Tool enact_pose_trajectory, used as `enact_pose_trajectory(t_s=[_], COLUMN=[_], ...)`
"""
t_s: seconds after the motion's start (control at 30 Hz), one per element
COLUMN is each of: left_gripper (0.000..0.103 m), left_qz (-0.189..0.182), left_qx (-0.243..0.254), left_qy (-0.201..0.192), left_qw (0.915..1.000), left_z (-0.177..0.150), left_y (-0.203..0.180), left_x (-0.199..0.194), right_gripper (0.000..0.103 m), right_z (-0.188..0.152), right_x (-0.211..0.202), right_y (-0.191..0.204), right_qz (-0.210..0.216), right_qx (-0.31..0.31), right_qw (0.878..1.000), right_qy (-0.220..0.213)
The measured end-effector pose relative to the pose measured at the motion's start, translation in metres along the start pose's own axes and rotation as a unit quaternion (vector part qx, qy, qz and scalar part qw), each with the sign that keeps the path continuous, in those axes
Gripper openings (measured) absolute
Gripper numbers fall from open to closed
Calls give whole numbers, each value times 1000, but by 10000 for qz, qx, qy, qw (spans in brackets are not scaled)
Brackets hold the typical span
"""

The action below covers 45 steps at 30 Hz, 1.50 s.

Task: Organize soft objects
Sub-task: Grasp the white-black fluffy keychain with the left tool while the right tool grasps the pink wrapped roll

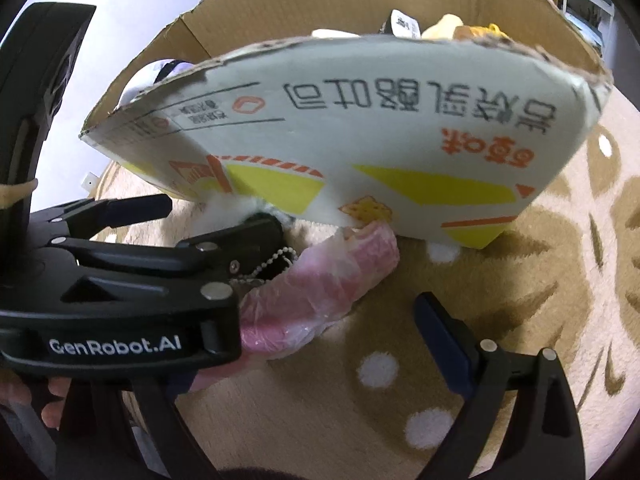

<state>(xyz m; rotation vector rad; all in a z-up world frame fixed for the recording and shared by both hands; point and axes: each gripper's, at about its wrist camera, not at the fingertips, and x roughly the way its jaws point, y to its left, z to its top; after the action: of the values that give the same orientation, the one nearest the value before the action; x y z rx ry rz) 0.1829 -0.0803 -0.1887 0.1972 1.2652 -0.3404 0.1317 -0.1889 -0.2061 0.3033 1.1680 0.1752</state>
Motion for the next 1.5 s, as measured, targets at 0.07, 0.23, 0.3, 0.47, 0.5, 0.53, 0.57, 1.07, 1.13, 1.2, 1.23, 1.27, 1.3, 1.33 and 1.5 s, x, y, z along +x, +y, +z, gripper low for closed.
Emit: enact_pose_trajectory(t_s=[0.07,0.23,0.3,0.47,0.5,0.53,0.57,1.07,1.13,1.2,1.23,1.27,1.3,1.33,1.5], left_gripper=[97,83,82,63,61,56,49,11,10,10,11,13,14,17,28], left_qz=[-60,-421,-424,-581,-609,-627,-660,-515,-582,-657,-691,-731,-761,-770,-724], left_qx=[-27,-170,-149,-91,-70,-42,-17,299,236,112,64,8,-50,-121,-209], left_qy=[33,219,194,196,181,167,152,-118,-83,-70,-55,-33,-13,-1,-25], left_qw=[10000,9987,9988,9981,9980,9979,9977,9982,9980,9978,9976,9973,9971,9970,9972], left_z=[1,-1,0,-3,-4,-4,-4,-19,-16,-14,-14,-13,-12,-12,-6], left_y=[1,5,7,3,2,1,1,-24,-27,-20,-18,-17,-17,-11,-8], left_x=[3,9,10,13,12,12,11,-13,-13,-9,-9,-8,-3,-4,2], right_gripper=[98,77,60,42,39,38,38,34,34,34,34,34,34,34,34], right_z=[0,-4,-5,-6,-5,-5,-5,-13,-14,-16,-17,-17,-17,-17,-13], right_x=[-1,-1,1,5,5,5,4,-8,-9,-13,-14,-14,-16,-16,-17], right_y=[1,5,5,7,8,9,10,12,14,12,12,12,8,8,1], right_qz=[-7,53,83,116,112,83,38,-455,-501,-547,-564,-584,-596,-608,-636], right_qx=[-7,-52,-63,-27,-41,-81,-134,-244,-236,-223,-213,-194,-180,-161,-198], right_qw=[10000,9999,9998,9997,9997,9998,9998,9987,9985,9982,9982,9981,9980,9980,9978], right_qy=[18,105,156,202,199,185,170,-15,-38,-63,-70,-73,-71,-67,-42])
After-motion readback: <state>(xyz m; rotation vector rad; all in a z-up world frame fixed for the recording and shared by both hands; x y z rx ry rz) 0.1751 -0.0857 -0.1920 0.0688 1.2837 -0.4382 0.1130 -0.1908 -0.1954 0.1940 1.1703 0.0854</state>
